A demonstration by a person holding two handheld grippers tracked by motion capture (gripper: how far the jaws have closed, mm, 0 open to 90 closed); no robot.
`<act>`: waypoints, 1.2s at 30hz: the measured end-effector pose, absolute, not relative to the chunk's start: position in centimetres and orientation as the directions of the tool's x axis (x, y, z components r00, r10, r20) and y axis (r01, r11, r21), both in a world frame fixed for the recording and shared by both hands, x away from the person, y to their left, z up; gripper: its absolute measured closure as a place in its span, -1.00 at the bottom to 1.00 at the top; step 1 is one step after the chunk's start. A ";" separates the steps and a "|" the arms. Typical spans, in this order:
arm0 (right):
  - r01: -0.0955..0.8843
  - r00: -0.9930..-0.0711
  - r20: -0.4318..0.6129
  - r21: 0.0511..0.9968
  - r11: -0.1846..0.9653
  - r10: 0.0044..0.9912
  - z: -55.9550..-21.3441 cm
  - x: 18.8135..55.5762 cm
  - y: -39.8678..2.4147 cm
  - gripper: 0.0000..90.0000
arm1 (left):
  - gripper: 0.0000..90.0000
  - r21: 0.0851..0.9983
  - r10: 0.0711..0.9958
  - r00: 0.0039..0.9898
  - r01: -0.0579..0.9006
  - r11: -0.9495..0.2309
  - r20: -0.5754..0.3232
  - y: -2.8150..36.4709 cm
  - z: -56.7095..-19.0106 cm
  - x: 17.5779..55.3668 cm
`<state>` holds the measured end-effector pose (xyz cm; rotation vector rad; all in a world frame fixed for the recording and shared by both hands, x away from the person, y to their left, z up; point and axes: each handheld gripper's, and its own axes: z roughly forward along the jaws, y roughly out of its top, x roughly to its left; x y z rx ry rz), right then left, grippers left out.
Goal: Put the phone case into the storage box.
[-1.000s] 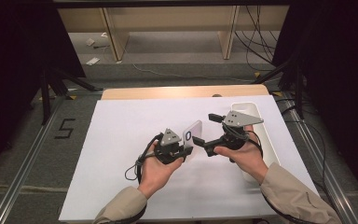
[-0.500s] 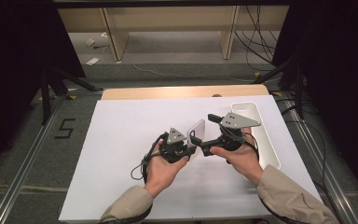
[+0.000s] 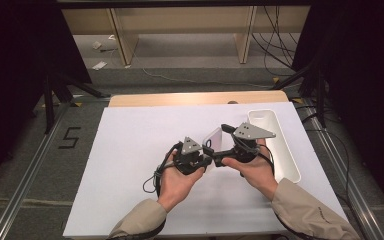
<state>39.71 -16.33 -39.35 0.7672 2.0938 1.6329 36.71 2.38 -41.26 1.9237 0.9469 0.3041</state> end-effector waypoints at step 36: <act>0.180 -0.761 0.036 0.971 0.158 0.648 -39.2 39.3 -16.2 -0.61 | 0.77 0.848 0.721 0.679 0.457 -0.270 -0.137 2.3 -41.3 36.7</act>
